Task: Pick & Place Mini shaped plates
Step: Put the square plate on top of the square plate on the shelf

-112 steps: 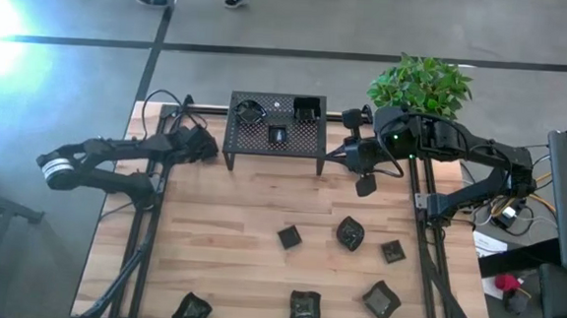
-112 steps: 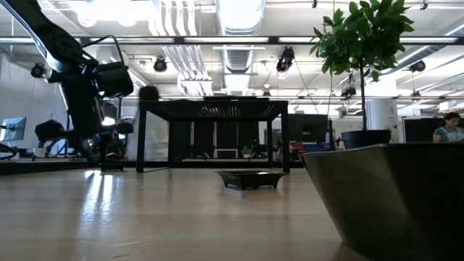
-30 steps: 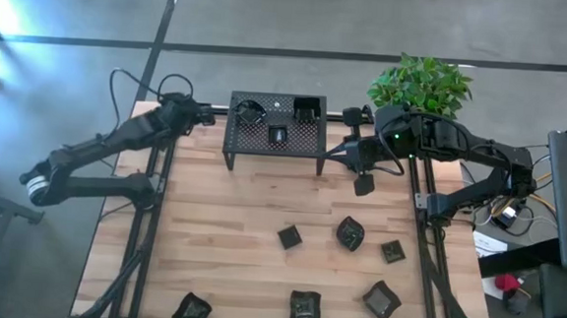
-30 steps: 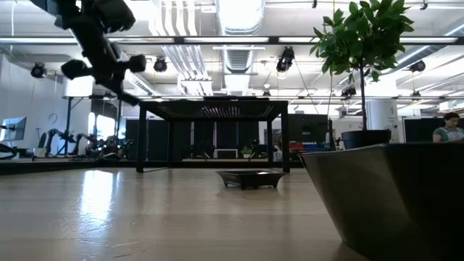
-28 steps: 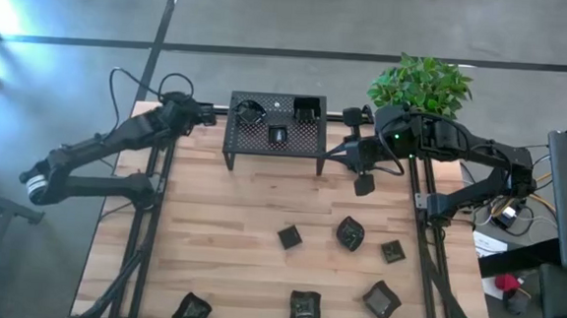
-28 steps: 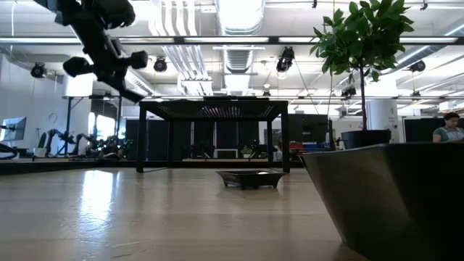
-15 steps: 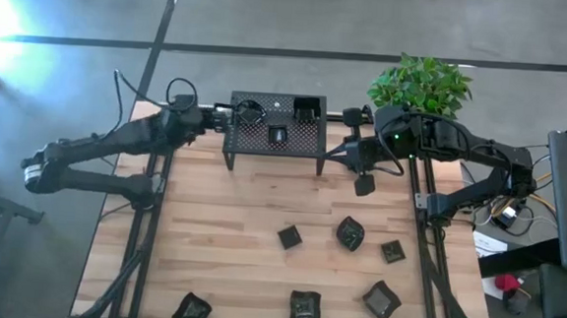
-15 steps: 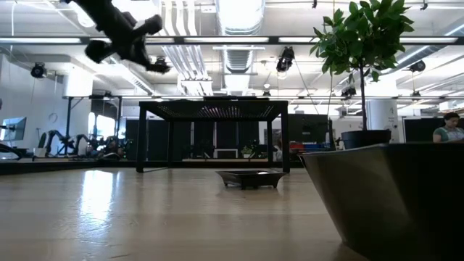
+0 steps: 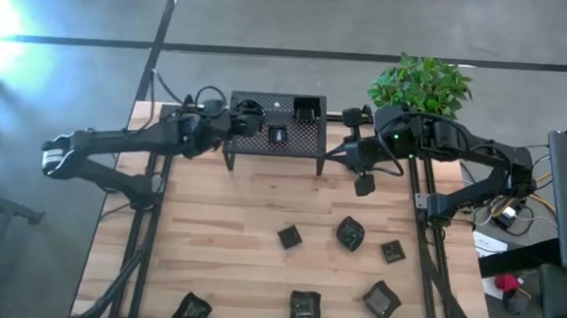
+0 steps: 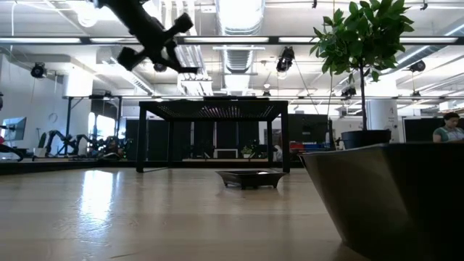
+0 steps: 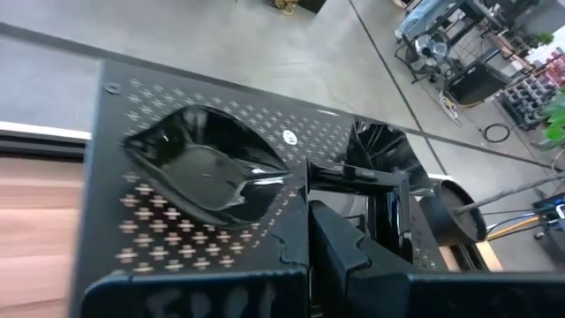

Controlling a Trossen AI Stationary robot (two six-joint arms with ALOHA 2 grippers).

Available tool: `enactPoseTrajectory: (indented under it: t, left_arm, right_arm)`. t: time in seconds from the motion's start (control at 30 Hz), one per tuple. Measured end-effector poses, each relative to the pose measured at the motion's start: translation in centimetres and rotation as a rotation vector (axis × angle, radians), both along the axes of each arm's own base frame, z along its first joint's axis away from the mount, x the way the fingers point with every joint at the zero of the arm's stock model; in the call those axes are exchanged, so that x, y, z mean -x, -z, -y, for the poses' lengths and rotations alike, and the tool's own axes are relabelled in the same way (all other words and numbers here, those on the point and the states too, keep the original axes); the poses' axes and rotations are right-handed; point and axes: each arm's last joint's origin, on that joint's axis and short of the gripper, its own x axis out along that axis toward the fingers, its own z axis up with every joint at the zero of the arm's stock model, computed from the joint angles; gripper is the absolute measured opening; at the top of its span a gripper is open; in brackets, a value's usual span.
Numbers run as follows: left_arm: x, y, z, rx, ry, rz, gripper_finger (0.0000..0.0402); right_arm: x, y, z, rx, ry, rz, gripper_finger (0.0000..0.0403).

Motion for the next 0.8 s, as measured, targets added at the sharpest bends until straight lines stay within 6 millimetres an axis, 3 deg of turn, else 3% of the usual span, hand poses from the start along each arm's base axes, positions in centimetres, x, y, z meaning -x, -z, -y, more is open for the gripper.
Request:
enactPoseTrajectory:
  t: [0.57,0.8]
  left_arm:
    - [-6.0,2.5,0.0,0.092,0.008,-0.021,0.0]
    - [-7.1,3.1,0.0,0.079,-0.035,-0.004,0.0]
  right_arm:
    - [0.0,0.4,0.0,-0.039,0.022,-0.022,0.0008]
    - [-0.1,1.0,0.1,-0.043,0.028,-0.042,0.0008]
